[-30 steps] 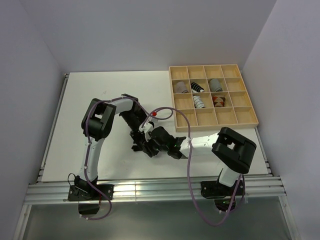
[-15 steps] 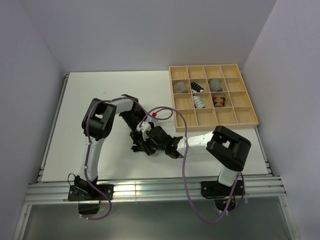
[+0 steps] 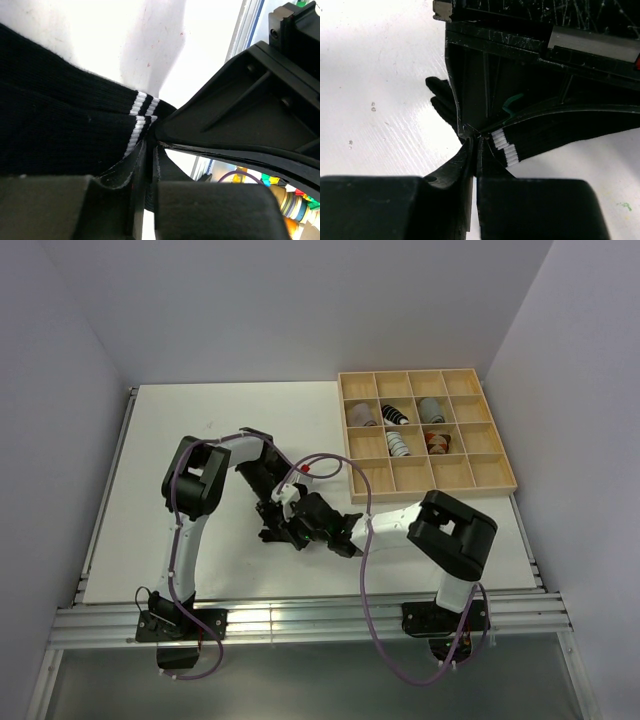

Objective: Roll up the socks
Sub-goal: Roll the sock at the center of the board.

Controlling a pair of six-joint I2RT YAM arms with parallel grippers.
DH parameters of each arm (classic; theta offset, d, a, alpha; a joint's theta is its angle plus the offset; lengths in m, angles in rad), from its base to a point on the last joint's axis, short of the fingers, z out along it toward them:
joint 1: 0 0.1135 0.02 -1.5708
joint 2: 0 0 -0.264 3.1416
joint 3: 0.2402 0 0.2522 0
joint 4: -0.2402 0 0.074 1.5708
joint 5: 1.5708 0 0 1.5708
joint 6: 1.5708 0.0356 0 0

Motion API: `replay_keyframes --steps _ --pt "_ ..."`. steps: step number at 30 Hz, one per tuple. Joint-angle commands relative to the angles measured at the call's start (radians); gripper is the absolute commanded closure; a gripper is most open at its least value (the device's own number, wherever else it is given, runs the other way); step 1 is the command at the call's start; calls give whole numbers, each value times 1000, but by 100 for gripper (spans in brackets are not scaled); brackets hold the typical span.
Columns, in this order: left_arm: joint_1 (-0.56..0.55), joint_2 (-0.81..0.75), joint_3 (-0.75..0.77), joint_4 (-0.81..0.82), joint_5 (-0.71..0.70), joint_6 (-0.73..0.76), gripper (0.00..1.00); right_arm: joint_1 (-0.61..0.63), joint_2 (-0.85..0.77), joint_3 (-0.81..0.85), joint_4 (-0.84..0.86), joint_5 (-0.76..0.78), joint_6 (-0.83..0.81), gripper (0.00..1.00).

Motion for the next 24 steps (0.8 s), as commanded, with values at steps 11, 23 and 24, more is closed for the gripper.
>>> replay_keyframes --steps 11,23,24 --pt "13 -200 -55 226 131 -132 67 -107 37 -14 -41 -230 138 100" --pt "74 -356 -171 408 134 -204 69 -231 76 65 -176 -553 223 100" --pt "83 -372 -205 436 125 -208 69 -236 77 74 -209 -572 243 100"
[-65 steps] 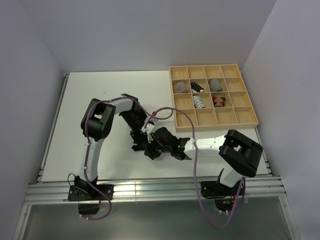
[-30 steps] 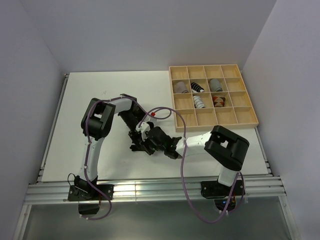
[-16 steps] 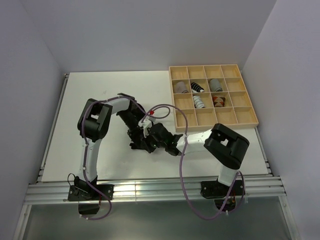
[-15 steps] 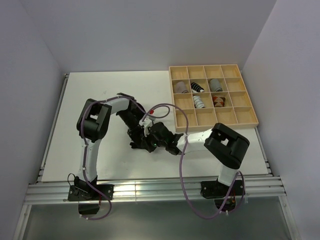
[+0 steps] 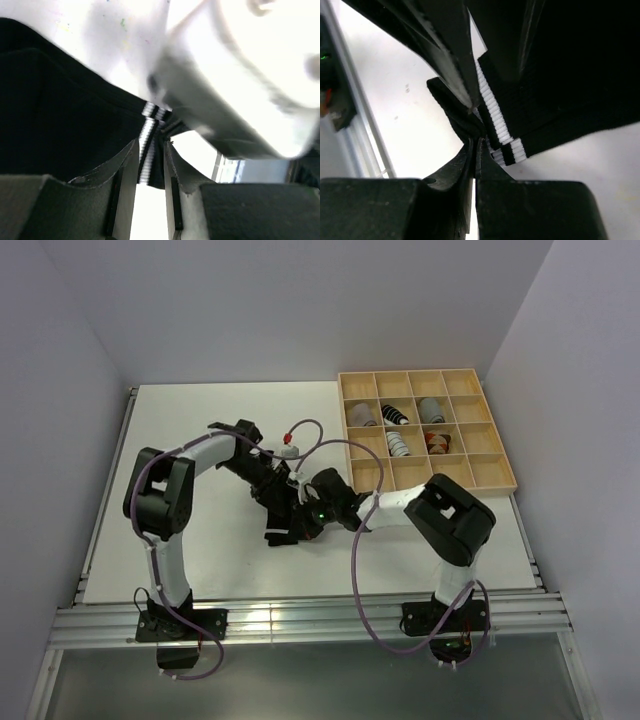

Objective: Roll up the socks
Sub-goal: Roll the sock at the center of the board.

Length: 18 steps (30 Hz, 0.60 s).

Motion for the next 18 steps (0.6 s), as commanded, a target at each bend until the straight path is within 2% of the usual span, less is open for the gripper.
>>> replay_keyframes --steps 1,6,10,18 --pt "11 -126 -67 118 1 -30 68 -31 36 74 -159 -115 72 100" --pt "15 -330 -303 467 -164 -115 66 -103 82 143 -245 -231 182 99" --pt "15 -521 -467 698 -286 -188 60 -133 122 242 -387 -227 178 99" --pt "-38 -696 -691 907 -416 -123 53 -176 200 384 -525 -351 230 98"
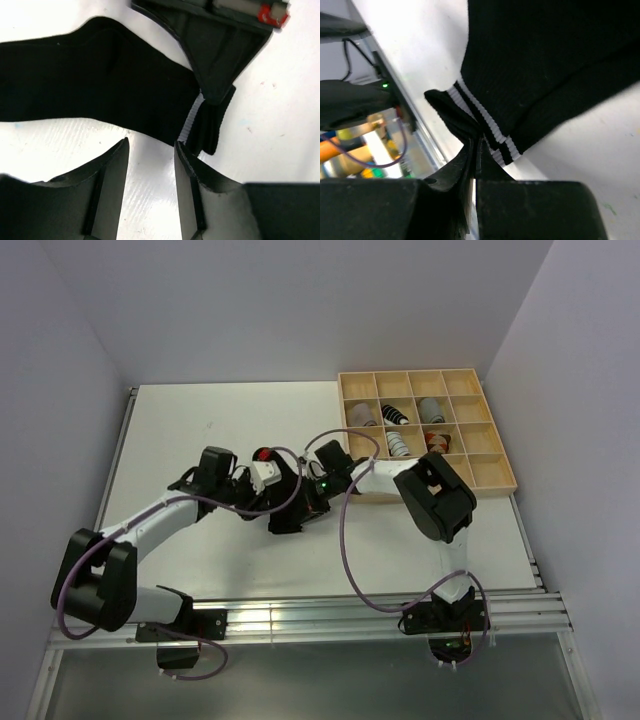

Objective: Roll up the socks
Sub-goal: Roll the sock at the center of the board.

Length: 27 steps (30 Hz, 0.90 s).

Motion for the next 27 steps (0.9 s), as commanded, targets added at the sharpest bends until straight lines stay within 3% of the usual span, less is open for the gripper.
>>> replay_keyframes --steps 1,6,13,21,23,27 --pt "-51 -99 -83 182 -112 56 51 -9 21 85 -105 -90 32 97" --pt "-126 -167 -200 316 -136 116 45 -11 52 130 -184 -119 36 96" --pt "-163 -141 -226 342 -82 167 42 -25 101 137 -171 -145 82 96" --pt "-203 -104 -216 272 -47 228 37 -36 148 168 -161 -132 122 97" --pt "-208 -98 -205 216 -47 246 26 -37 151 173 -162 -124 134 98" --pt "-232 -86 -218 187 -84 305 26 -39 159 199 -181 -116 137 98"
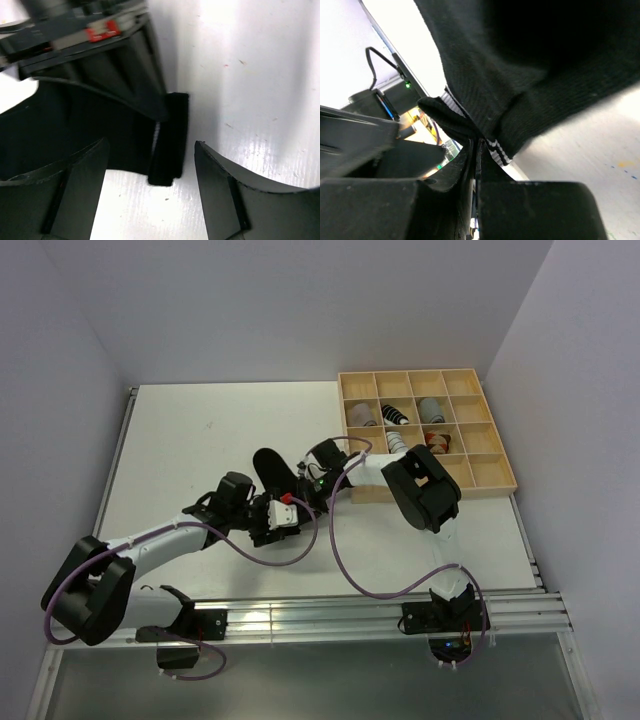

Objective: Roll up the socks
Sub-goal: Roll the sock at the center of the board.

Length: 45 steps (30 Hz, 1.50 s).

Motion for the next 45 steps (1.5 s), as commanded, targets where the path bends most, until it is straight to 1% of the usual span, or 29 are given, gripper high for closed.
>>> replay_keyframes --steps 1,2,7,10,12,15,16,20,21,22,24,25,26,27,28,30,31,32,33,35,36,38,39,40,42,43,45 --pt "-21 21 5 -48 2 75 25 -8 12 54 -14 6 18 98" --pt "-24 26 5 -56 -1 79 14 -8 14 57 -19 6 16 98" --pt "-30 49 2 -14 -32 76 14 -8 20 66 -28 11 8 99" --pt "-32 84 20 19 -75 34 14 -8 15 60 -31 20 5 99" --pt "-32 105 30 27 -99 26 15 -8 12 50 -27 19 2 99" --pt "-30 139 63 24 -89 -4 20 -8 -2 37 -23 28 -1 100" --pt "-29 147 85 9 -84 -12 24 -8 -5 37 -30 31 -8 100" --pt "-24 175 125 -25 -67 -43 30 -8 -12 30 -42 52 -22 100" --pt "-24 188 134 -34 -60 -49 33 -8 -12 25 -42 57 -22 100" --pt "-22 196 152 -46 -60 -52 39 -8 -14 23 -40 60 -28 100" --pt "-15 225 172 -86 -46 -53 44 -8 -18 13 -34 63 -28 100" --pt "-12 236 189 -105 -44 -53 53 -7 -20 10 -33 65 -28 100" --pt "-6 259 198 -135 -40 -55 56 -7 -21 5 -31 68 -30 100" --pt "-2 270 214 -154 -31 -50 63 -8 -25 2 -30 68 -31 100" --pt "7 279 220 -166 -23 -47 67 -8 -25 3 -30 71 -31 100" --pt "13 303 232 -194 -15 -50 70 -8 -34 3 -31 98 -36 100" --pt "20 309 241 -206 -3 -46 82 -8 -38 5 -36 115 -42 100" --pt "25 319 246 -217 9 -47 84 -7 -46 -1 -36 132 -44 100" --pt "30 326 252 -242 19 -47 84 -7 -64 -7 -31 164 -41 100" --pt "42 346 283 -284 57 -41 85 -7 -87 -41 12 178 -35 98" --pt "50 355 310 -343 72 -37 85 -8 -106 -56 28 195 -28 93" --pt "70 400 352 -414 114 -17 88 -5 -175 -114 82 284 -27 87" --pt "76 420 397 -457 129 -12 89 -7 -198 -133 101 310 -31 82" --pt "89 441 425 -540 143 -4 95 -7 -240 -173 139 366 -31 81" --pt "108 503 491 -611 170 -3 99 -5 -282 -217 188 414 -22 76" --pt "126 523 513 -684 180 0 100 -7 -304 -268 253 427 -21 76" --pt "145 572 562 -752 207 34 100 -4 -365 -318 312 496 -10 73"
